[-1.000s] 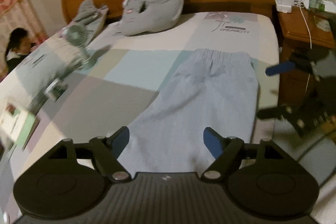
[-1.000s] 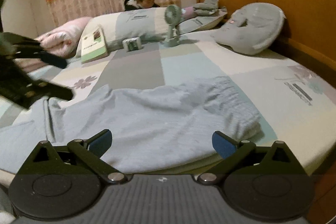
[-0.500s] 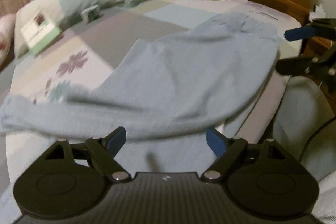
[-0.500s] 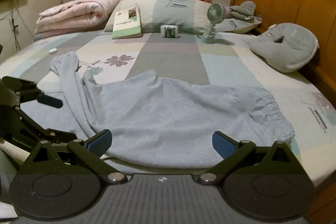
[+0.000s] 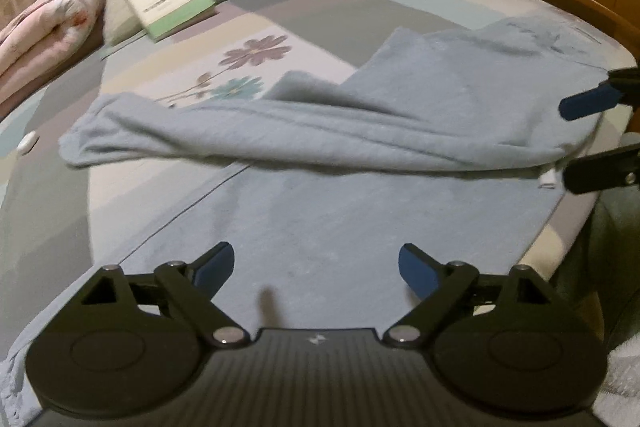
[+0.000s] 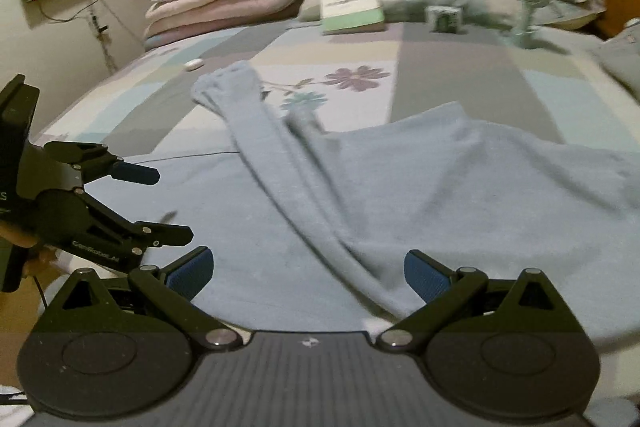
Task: Fold clothes
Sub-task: 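Move both open grippers over the spread light blue garment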
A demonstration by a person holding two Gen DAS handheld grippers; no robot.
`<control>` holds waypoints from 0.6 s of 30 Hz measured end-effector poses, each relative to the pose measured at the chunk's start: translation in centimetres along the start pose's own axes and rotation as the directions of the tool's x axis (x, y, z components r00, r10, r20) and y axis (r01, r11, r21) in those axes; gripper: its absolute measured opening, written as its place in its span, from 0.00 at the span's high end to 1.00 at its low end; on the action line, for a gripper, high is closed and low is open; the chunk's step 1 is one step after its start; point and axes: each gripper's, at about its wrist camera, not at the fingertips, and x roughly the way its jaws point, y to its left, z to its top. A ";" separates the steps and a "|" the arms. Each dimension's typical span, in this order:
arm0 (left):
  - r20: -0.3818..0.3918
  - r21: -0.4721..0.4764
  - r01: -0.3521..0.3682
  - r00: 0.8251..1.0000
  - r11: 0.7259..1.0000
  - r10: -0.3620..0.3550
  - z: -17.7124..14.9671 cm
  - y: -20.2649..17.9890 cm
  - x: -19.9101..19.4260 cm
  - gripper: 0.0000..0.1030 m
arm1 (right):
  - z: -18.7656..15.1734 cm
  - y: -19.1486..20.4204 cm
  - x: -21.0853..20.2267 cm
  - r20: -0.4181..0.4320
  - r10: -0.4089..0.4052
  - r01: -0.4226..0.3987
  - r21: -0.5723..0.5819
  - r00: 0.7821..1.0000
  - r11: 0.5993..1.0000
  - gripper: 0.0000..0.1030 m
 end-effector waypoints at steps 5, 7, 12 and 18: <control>0.002 -0.005 0.015 1.000 1.000 -0.015 -0.3 1.3 0.2 0.13 | 0.5 1.3 1.7 -0.006 0.022 -0.022 0.011 1.000 1.000 0.00; 0.004 0.010 0.018 1.000 1.000 -0.018 -0.3 1.4 0.7 0.13 | 0.7 1.5 1.8 -0.006 0.012 -0.012 -0.001 1.000 1.000 0.00; -0.007 0.003 0.031 0.999 1.000 -0.031 0.2 1.5 2.5 0.13 | 1.1 1.2 1.7 0.008 0.036 -0.036 -0.003 0.999 0.999 0.00; -0.034 -0.001 -0.006 0.999 1.000 0.006 -0.1 1.2 3.8 0.13 | 2.3 0.3 3.4 -0.039 0.174 -0.174 -0.017 0.984 0.985 0.00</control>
